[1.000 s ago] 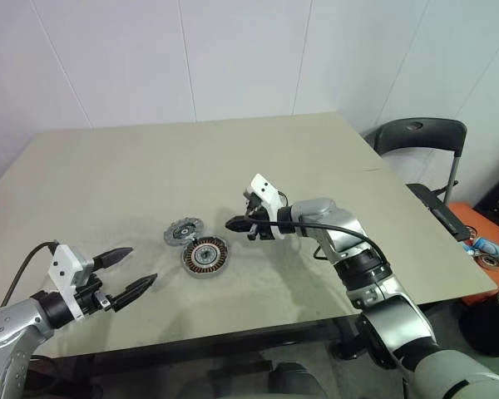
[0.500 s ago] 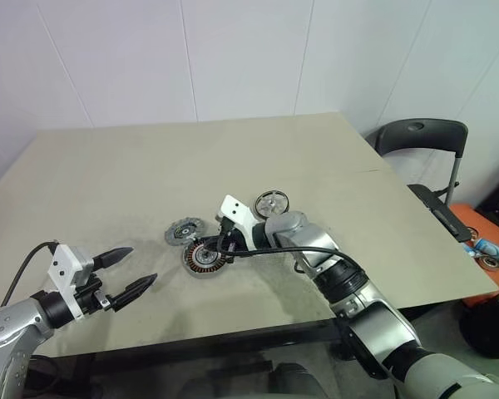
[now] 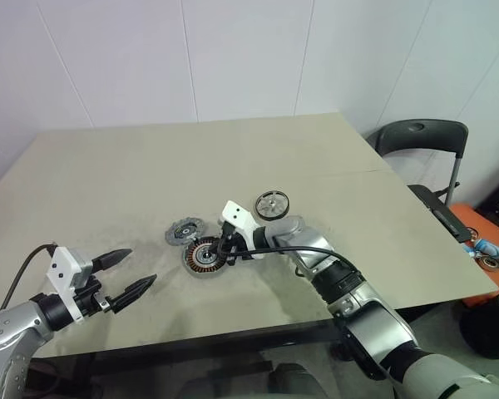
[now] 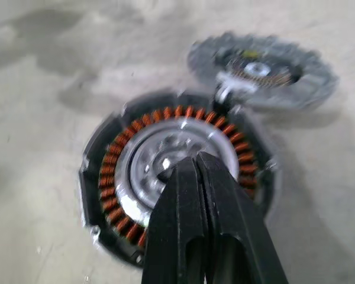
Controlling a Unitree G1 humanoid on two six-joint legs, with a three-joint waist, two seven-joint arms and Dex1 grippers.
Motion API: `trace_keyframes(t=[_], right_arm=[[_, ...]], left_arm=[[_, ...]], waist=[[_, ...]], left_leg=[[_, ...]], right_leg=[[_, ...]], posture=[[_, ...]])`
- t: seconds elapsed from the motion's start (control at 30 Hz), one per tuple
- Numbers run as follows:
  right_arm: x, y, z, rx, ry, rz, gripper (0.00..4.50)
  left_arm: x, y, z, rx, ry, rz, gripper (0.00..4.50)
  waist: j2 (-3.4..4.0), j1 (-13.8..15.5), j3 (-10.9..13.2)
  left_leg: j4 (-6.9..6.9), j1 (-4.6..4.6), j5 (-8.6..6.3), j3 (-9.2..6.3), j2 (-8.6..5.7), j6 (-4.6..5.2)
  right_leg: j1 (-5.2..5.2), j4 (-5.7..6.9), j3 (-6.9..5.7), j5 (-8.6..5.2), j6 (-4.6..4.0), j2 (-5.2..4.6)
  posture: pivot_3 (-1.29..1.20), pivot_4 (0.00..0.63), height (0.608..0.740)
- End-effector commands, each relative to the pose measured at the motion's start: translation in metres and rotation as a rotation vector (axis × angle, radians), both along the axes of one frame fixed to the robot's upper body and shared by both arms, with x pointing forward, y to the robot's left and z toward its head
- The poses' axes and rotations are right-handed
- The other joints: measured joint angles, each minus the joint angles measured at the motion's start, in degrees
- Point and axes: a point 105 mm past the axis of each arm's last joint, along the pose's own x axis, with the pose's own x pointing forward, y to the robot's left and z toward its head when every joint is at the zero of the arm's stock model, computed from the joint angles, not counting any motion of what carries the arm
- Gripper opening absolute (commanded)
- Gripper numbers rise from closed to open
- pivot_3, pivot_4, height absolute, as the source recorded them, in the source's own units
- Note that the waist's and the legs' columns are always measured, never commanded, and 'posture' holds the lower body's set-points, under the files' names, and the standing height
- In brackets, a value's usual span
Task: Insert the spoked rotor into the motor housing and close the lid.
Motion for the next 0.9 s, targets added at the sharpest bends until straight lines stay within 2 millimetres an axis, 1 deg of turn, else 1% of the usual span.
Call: trace_keyframes(t=[0.03,0.13,0.23,0.33,0.4,0.5,0.6,0.67,0.77,0.9], right_arm=[[0.001,0.013,0.034,0.092,-0.065,0.025,0.04],[-0.003,0.018,0.040,0.112,-0.073,0.050,0.04],[-0.007,0.021,0.041,0.099,-0.094,0.081,0.04],[-0.009,0.024,0.039,0.066,-0.121,0.101,0.04],[-0.010,0.025,0.035,0.032,-0.140,0.111,0.04],[-0.009,0.019,0.016,-0.072,-0.179,0.122,0.04],[-0.008,0.010,0.003,-0.137,-0.197,0.127,0.04],[-0.007,0.005,0.001,-0.150,-0.195,0.123,0.04],[-0.007,-0.001,0.005,-0.146,-0.185,0.126,0.04],[-0.006,-0.003,0.008,-0.141,-0.181,0.122,0.04]], left_arm=[[0.002,-0.003,0.010,0.006,-0.042,-0.015,4.50],[0.004,-0.003,0.010,0.005,-0.042,-0.015,4.50],[0.004,-0.003,0.010,0.003,-0.042,-0.015,4.50],[0.005,-0.003,0.010,0.003,-0.041,-0.012,4.50],[0.005,-0.003,0.010,0.002,-0.042,-0.010,4.50],[0.004,-0.003,0.010,0.000,-0.043,-0.009,4.50],[0.003,-0.004,0.010,-0.001,-0.044,-0.008,4.50],[0.003,-0.004,0.009,-0.002,-0.043,-0.007,4.50],[0.002,-0.004,0.009,-0.003,-0.042,-0.008,4.50],[0.002,-0.005,0.009,-0.003,-0.043,-0.009,4.50]], waist=[[0.00,0.0,0.0],[0.00,0.0,0.0],[-0.01,0.0,0.0],[0.00,0.0,0.0],[0.00,0.0,0.0],[0.00,0.0,0.0],[-0.01,0.0,0.0],[-0.01,0.0,0.0],[-0.01,0.0,0.0],[-0.01,0.0,0.0]], left_leg=[[0.00,0.00,0.00,0.00,0.00,0.00],[0.00,0.00,0.00,0.00,0.00,0.00],[0.00,0.00,0.00,0.00,0.00,0.00],[0.00,-0.01,0.00,0.00,0.00,0.00],[0.00,0.00,0.00,0.00,0.00,0.00],[0.00,0.00,0.00,0.00,0.00,0.00],[0.00,-0.01,0.00,0.00,-0.01,0.00],[0.00,-0.01,0.00,0.00,-0.01,0.00],[0.00,0.00,0.00,0.00,0.00,0.00],[0.00,0.00,0.00,0.00,0.00,0.00]], right_leg=[[0.00,0.00,0.00,0.00,0.00,0.00],[0.00,0.00,0.00,0.00,0.00,0.00],[0.00,0.00,0.00,0.00,0.00,0.00],[0.00,0.00,0.00,0.00,0.00,-0.01],[0.00,0.00,0.00,0.00,0.00,-0.01],[0.00,0.00,0.00,0.00,0.00,0.00],[0.00,-0.01,0.00,0.00,0.00,-0.01],[0.00,-0.01,0.00,0.00,0.00,-0.01],[0.00,-0.01,0.00,0.00,0.00,0.00],[0.01,-0.01,0.00,0.00,0.00,0.00]], posture=[[0.00,0.000,0.740],[0.00,0.000,0.740],[0.00,0.000,0.740],[0.00,0.000,0.740],[0.00,0.000,0.740],[0.00,0.000,0.740],[0.00,0.000,0.740],[0.00,0.000,0.740],[0.00,0.000,0.740],[0.00,0.000,0.740]])
